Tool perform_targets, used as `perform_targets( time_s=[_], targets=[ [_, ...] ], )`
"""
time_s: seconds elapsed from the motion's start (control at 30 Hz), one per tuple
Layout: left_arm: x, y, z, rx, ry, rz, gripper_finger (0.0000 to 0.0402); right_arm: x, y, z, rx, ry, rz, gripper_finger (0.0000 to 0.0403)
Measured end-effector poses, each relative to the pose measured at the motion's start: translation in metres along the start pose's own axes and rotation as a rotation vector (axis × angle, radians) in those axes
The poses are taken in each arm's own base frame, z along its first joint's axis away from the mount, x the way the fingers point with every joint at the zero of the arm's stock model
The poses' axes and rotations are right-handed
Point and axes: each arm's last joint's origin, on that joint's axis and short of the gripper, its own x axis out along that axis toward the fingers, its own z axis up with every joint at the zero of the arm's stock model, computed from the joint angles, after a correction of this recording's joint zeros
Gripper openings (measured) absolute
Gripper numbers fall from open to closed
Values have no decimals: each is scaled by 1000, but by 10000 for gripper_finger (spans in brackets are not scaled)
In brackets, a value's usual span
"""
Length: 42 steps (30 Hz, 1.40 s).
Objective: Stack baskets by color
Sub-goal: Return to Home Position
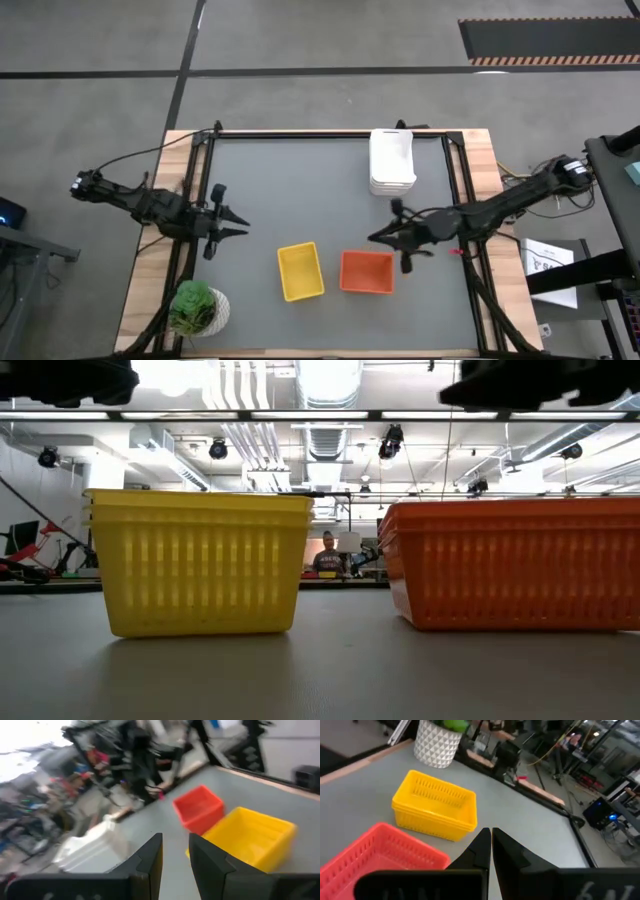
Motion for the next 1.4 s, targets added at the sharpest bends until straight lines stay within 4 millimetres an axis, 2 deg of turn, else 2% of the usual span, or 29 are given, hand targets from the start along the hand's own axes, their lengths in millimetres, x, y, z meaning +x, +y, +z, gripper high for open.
perform_targets(
  time_s=[0.1,0.2,0.33,0.47,0.57,0.8,1.2,1.27,1.4],
  targets=[
    [-9,0,-6,-13,-33,74,79,-21,-3,-8,20,-44,-29,9],
    [-20,4,-4,-37,-108,131,79,-41,-8,-11,32,-97,-68,9],
    [-27,2,-12,-104,-161,154,79,-66,-12,-20,43,-148,-93,9],
    [-21,-5,-24,-108,-189,193,79,-89,-11,-36,54,-230,-130,9],
    [-17,-7,-27,-123,-233,220,79,-104,-11,-50,64,-317,-174,9],
    [-4,-23,-54,-133,-262,257,79,-108,1,-83,33,-419,-240,9],
    [-3,-20,-57,-183,-185,395,79,-109,1,-84,-31,-411,-255,9],
    [-3,-20,-58,-181,-180,393,79,-109,0,-84,17,-404,-268,9],
    [-2,-20,-58,-180,-176,391,79,-108,1,-86,323,-421,-198,9]
  ],
)
